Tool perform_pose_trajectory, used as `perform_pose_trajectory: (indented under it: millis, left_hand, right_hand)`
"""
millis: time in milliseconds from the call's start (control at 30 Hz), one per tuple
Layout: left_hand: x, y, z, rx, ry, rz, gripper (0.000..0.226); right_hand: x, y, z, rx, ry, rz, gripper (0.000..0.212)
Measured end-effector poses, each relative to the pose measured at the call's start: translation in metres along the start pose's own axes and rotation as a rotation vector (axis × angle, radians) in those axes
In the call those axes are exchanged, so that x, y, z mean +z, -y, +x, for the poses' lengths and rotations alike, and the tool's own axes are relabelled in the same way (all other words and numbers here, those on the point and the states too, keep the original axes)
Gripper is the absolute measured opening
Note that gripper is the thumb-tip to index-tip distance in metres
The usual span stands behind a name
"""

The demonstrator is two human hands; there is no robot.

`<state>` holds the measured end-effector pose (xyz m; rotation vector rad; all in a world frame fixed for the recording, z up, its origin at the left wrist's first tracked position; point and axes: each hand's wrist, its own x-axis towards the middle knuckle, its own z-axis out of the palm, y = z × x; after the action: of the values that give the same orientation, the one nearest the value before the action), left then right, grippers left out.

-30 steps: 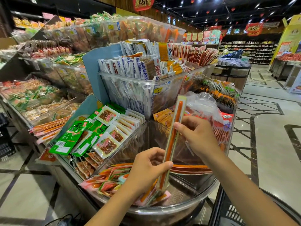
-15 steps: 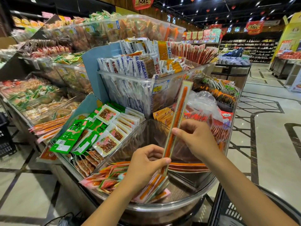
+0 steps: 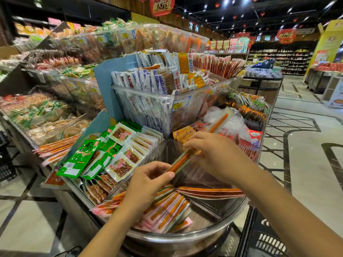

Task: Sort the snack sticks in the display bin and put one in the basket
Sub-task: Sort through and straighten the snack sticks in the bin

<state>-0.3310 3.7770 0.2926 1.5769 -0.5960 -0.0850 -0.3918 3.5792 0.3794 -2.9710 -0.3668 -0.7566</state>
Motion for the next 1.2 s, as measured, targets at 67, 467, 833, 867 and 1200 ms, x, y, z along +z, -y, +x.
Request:
perform_pose_trajectory:
  millis: [67, 467, 833, 867, 1200]
  left_hand:
    - [-0.014, -0.011, 0.003, 0.044, -0.021, 0.041, 0.017]
    - [-0.038, -0.038, 0.018, 0.109, -0.209, -0.220, 0.042]
    - [0.025, -0.004, 0.005, -0.011, 0.180, 0.044, 0.017]
    - [0.028, -0.002, 0.006, 0.004, 0.183, 0.051, 0.015]
    - [0.026, 0.013, 0.015, 0.050, 0.205, 0.244, 0.006]
  right_hand:
    - [-0.005, 0.000, 0.006, 0.024, 0.034, 0.044, 0.030]
    - [0.001, -0.002, 0.004, 0.313, -0.028, 0.591, 0.009]
    - [0.000, -0.007, -0.003, 0.461, -0.175, 0.952, 0.017]
    - [0.002, -0.008, -0.004, 0.474, -0.183, 0.957, 0.017]
    - [-0.009, -0.019, 0.001, 0.503, -0.394, 0.982, 0.005]
